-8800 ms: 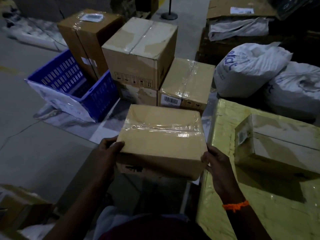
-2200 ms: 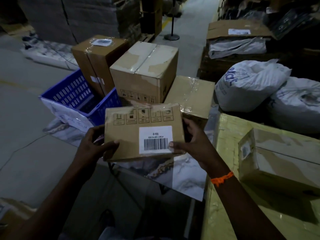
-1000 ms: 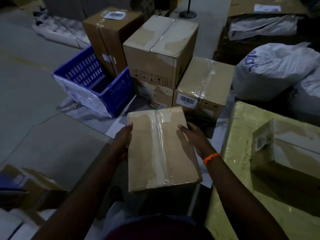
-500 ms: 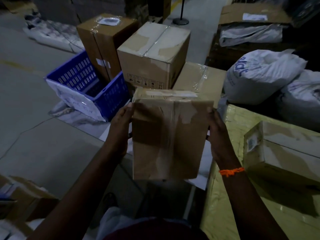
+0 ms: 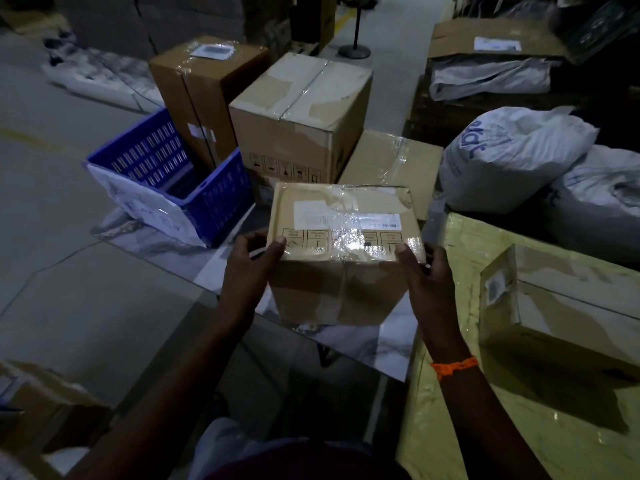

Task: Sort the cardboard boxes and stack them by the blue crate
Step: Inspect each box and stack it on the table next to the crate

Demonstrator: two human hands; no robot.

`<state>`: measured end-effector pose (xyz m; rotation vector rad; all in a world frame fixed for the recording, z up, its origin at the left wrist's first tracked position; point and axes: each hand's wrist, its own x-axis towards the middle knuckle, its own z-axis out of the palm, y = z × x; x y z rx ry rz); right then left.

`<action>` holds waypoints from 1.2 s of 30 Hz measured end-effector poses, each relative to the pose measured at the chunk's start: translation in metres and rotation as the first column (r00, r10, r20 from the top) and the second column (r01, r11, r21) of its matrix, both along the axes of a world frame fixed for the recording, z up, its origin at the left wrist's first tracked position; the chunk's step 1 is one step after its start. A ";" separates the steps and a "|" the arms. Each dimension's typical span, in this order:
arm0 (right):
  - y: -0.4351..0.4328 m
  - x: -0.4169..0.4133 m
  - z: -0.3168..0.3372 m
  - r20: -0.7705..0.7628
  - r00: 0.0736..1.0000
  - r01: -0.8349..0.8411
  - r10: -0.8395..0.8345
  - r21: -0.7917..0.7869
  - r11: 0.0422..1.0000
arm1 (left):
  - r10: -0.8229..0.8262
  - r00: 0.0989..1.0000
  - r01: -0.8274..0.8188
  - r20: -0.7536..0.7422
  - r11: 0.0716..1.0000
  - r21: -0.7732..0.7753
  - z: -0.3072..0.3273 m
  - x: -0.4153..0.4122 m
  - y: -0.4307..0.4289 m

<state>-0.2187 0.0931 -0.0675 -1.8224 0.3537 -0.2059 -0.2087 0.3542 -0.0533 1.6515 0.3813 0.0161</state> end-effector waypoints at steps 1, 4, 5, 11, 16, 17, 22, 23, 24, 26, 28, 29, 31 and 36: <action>0.002 0.001 0.003 0.038 0.999 0.025 -0.021 -0.113 0.993 | -0.023 0.998 0.018 0.059 0.996 0.086 0.000 0.002 0.000; 0.011 0.009 0.013 0.228 0.973 0.064 0.045 -0.450 0.891 | -0.187 0.944 0.051 0.272 0.898 0.438 0.006 0.011 -0.005; 0.014 0.015 0.015 0.258 0.959 0.042 0.119 -0.545 0.837 | -0.272 0.911 0.063 0.309 0.834 0.548 0.009 0.015 -0.007; 0.030 0.054 0.030 -0.052 0.912 -0.247 0.407 -0.861 0.444 | -0.632 0.767 0.289 -0.113 0.183 0.940 0.027 0.048 -0.029; 0.029 0.058 0.026 -0.131 0.912 -0.284 0.390 -0.886 0.366 | -0.643 0.744 0.291 -0.184 0.063 0.955 0.022 0.051 -0.027; 0.030 0.057 0.024 -0.127 0.913 -0.278 0.389 -0.889 0.363 | -0.641 0.745 0.289 -0.186 0.058 0.956 0.020 0.050 -0.026; 0.030 0.052 0.021 -0.080 0.914 -0.247 0.397 -0.887 0.390 | -0.646 0.748 0.248 -0.151 0.060 0.967 0.016 0.045 -0.025; 0.029 0.050 0.021 -0.039 0.903 -0.229 0.429 -0.887 0.400 | -0.667 0.734 0.251 -0.130 0.088 0.964 0.018 0.043 -0.024; 0.025 0.047 0.020 0.010 0.873 -0.217 0.488 -0.887 0.407 | -0.700 0.707 0.255 -0.103 0.116 0.960 0.020 0.041 -0.022; 0.015 0.041 0.015 0.117 0.775 -0.194 0.621 -0.892 0.409 | -0.776 0.630 0.230 -0.029 0.151 0.962 0.019 0.034 -0.014; 0.001 0.034 0.009 0.182 0.705 -0.171 0.686 -0.894 0.414 | -0.825 0.564 0.142 0.037 0.141 0.980 0.008 0.028 -0.003; -0.005 0.030 0.005 0.202 0.689 -0.155 0.696 -0.897 0.414 | -0.835 0.545 0.091 0.072 0.145 0.985 -0.001 0.025 0.003; -0.011 0.023 -0.003 0.232 0.683 -0.122 0.693 -0.899 0.421 | -0.833 0.532 0.044 0.150 0.204 0.978 -0.014 0.022 0.008; -0.005 0.017 -0.012 0.282 0.745 -0.074 0.605 -0.866 0.495 | -0.811 0.549 0.034 0.200 0.261 0.965 -0.021 0.024 0.004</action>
